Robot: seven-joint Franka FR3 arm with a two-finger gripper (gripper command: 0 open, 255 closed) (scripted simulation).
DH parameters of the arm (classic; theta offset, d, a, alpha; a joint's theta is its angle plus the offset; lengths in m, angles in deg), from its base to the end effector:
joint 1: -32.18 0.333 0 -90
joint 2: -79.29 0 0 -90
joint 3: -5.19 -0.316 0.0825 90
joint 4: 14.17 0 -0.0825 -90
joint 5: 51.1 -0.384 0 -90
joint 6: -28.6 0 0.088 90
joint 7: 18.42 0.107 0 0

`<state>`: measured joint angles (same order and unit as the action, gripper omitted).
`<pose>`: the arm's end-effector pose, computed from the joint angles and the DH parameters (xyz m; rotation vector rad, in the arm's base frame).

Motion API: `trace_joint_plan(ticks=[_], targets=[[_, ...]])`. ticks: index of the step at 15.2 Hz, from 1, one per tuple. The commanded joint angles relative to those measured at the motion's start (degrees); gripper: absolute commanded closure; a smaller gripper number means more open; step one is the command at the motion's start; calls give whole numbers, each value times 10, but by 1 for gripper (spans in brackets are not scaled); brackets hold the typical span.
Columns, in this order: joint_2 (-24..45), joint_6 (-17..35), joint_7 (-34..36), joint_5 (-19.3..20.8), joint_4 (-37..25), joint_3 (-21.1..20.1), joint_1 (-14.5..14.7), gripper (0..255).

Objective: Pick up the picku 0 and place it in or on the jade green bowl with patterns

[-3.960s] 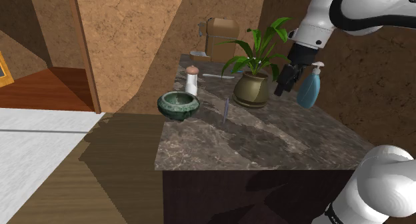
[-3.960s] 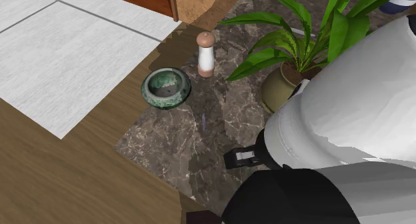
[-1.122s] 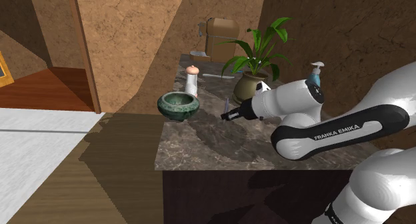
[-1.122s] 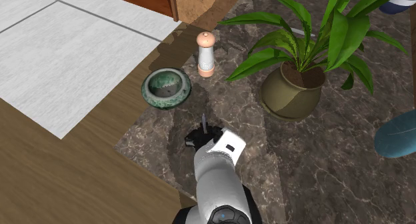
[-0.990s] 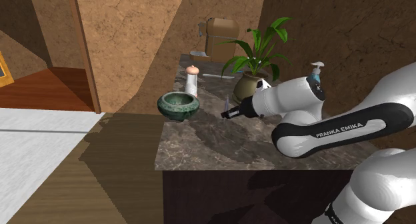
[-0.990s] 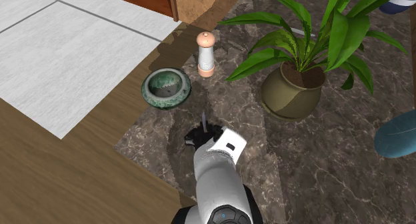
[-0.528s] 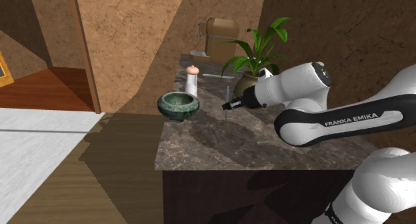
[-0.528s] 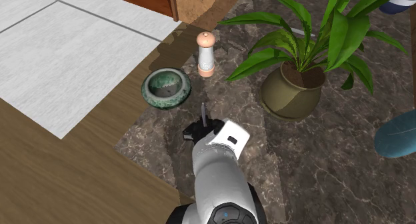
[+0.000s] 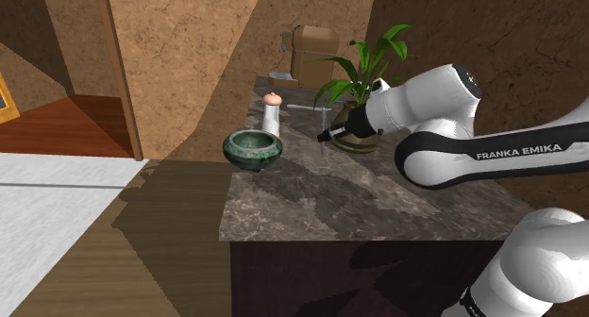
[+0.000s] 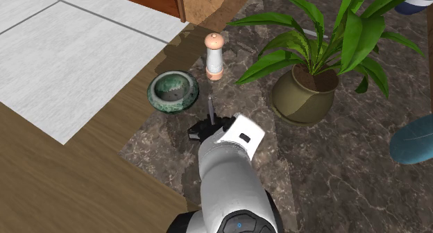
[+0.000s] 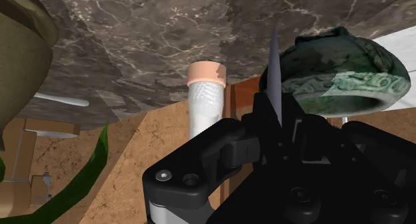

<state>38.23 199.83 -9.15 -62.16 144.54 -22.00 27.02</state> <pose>0.3558 0.1423 0.5010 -2.7991 -0.1186 -1.3653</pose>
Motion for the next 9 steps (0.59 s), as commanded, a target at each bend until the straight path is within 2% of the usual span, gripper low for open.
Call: trace_joint_plan(ticks=[1,9], targets=[[-7,-18,-4,1,-11,7,2,255],[-28,-88,-14,5,-59,28,4,255]])
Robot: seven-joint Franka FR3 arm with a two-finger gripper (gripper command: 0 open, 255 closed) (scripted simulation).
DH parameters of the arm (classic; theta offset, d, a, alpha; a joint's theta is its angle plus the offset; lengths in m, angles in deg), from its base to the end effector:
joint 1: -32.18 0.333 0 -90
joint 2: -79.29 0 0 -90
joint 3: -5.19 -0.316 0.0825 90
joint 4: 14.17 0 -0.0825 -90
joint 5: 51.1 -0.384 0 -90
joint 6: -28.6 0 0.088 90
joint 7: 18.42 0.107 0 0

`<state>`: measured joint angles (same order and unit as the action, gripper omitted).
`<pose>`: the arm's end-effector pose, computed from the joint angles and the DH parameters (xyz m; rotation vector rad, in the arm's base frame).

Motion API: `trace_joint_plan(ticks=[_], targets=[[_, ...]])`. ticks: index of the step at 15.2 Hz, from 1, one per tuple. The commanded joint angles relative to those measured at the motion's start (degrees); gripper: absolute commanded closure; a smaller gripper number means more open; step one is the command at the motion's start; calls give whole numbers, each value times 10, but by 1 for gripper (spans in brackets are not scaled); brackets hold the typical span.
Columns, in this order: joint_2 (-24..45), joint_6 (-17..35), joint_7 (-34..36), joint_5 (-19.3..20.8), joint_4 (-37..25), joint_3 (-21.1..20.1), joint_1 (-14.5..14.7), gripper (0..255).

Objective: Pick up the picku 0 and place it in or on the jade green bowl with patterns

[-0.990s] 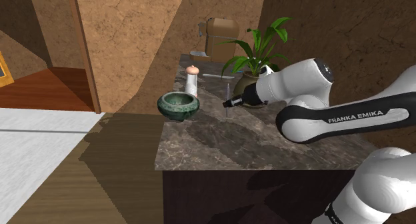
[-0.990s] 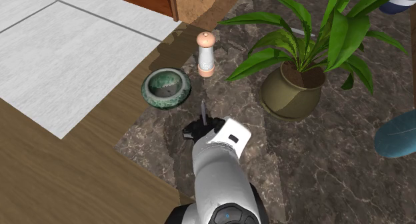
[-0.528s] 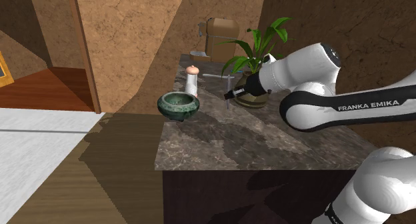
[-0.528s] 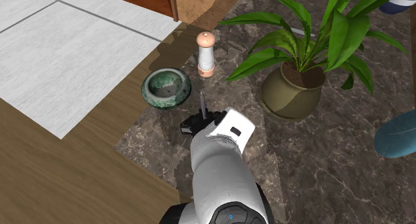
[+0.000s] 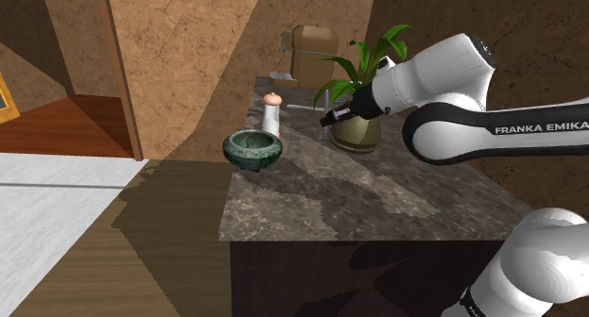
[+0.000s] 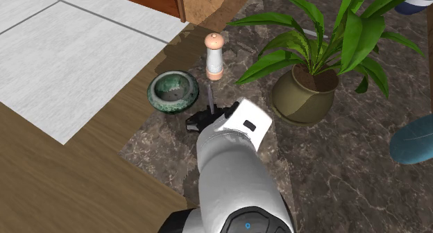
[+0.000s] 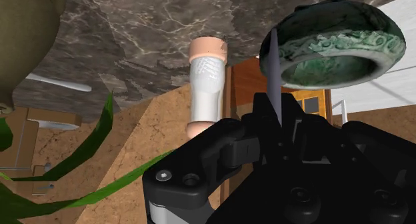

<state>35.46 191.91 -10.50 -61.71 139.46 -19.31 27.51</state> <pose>0.3556 0.1412 0.5479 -2.7991 -0.1188 -1.3651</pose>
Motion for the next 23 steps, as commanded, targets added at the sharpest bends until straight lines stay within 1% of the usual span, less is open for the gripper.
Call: trace_joint_plan(ticks=[1,5,6,9,12,15,17,18,20,21,23], targets=[[-3,-17,-1,2,-15,4,-1,255],[-9,-50,-5,5,-41,12,-2,255],[-9,-52,-5,5,-43,12,-2,255],[58,-28,25,20,-93,-37,-43,255],[119,-12,63,47,-147,-97,-97,255],[177,-5,109,88,-207,-172,-168,255],[214,-4,146,125,-250,-233,-228,255],[233,-5,168,149,-273,-269,-262,255],[272,-12,219,207,-321,-354,-344,255],[306,-22,267,267,-362,-443,-428,255],[304,-8,275,273,-351,-462,-447,255]])
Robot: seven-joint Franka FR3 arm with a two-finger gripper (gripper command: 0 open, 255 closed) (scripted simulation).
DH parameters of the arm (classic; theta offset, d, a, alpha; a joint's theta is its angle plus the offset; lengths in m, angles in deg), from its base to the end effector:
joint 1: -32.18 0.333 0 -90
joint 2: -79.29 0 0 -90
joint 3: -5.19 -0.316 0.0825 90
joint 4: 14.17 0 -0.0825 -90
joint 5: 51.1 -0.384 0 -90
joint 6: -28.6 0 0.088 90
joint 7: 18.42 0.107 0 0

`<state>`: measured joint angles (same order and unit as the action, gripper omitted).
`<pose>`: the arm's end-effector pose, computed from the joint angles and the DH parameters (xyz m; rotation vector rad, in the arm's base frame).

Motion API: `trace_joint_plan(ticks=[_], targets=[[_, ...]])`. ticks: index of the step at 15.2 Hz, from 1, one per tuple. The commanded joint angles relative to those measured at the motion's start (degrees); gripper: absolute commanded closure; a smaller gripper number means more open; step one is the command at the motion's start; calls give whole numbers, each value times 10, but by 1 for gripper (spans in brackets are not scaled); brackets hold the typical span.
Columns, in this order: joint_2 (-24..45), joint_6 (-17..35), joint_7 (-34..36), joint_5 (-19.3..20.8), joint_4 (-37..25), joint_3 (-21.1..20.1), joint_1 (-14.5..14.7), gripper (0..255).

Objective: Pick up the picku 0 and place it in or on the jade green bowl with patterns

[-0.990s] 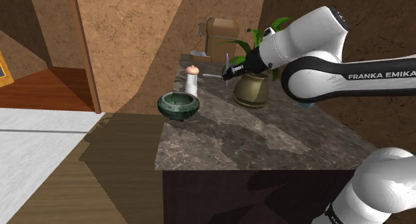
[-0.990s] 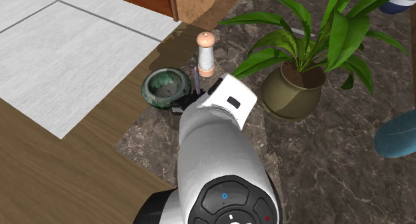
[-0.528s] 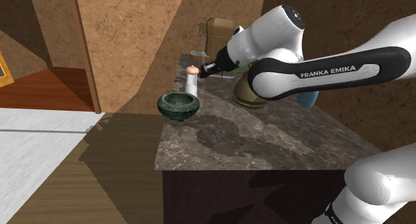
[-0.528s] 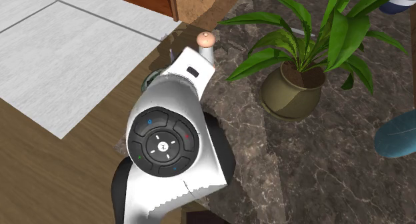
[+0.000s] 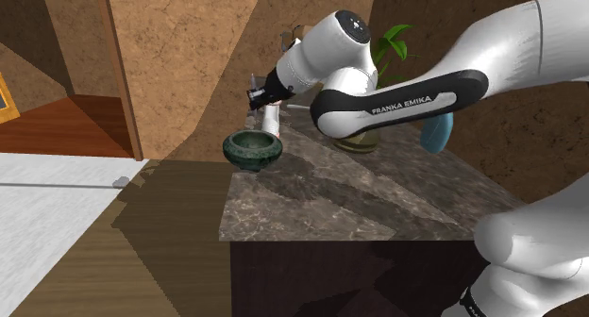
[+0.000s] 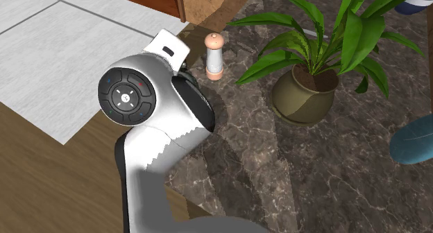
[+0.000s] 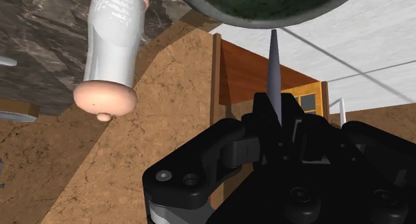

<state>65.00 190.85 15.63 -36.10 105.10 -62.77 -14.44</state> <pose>0.5137 0.2657 0.5598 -2.8035 -0.1219 -1.3619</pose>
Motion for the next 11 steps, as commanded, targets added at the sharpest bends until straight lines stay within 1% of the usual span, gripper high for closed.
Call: trace_joint_plan(ticks=[1,4,9,11], targets=[[9,9,20,22,-3,-36,-37,255],[8,30,38,37,12,-66,-68,255],[2,63,66,57,33,-124,-129,255],[2,63,65,57,33,-124,-129,255]])
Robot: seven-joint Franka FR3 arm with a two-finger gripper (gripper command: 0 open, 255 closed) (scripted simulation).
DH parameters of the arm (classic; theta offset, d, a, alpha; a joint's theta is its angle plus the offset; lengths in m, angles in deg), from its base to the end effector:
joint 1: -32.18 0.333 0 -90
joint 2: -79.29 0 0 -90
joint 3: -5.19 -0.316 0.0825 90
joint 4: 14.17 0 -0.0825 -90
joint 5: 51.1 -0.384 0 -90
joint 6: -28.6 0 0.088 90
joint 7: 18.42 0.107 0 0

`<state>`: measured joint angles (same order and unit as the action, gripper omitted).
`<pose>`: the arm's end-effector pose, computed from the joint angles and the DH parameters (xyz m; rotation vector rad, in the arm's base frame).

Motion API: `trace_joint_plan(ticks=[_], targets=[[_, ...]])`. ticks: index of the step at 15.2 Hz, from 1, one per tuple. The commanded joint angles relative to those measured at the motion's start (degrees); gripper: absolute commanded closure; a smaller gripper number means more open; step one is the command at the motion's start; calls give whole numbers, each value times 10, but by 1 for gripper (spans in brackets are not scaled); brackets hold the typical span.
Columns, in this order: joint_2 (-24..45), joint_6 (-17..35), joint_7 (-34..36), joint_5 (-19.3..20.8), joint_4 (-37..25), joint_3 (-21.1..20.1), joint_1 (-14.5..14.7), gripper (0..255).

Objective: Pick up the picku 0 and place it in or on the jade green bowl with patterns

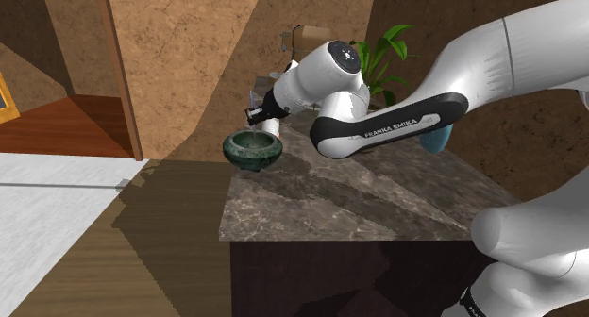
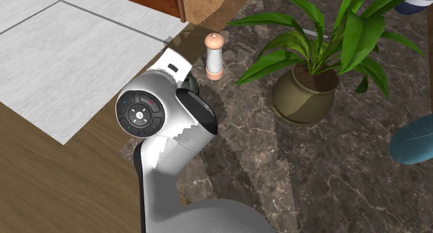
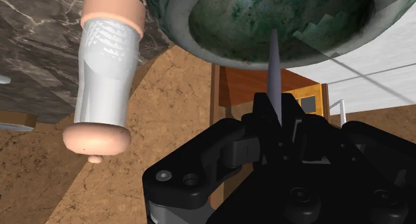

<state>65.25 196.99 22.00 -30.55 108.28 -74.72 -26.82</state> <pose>0.5181 0.2670 0.5125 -2.7998 -0.1190 -1.3645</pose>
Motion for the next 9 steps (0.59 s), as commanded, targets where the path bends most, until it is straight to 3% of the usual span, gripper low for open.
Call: trace_joint_plan(ticks=[1,6,7,9], targets=[[-1,2,2,1,1,-5,-5,255],[0,2,2,1,1,-5,-5,255],[0,2,2,1,1,-5,-5,0],[0,2,2,1,1,-5,-5,0]])
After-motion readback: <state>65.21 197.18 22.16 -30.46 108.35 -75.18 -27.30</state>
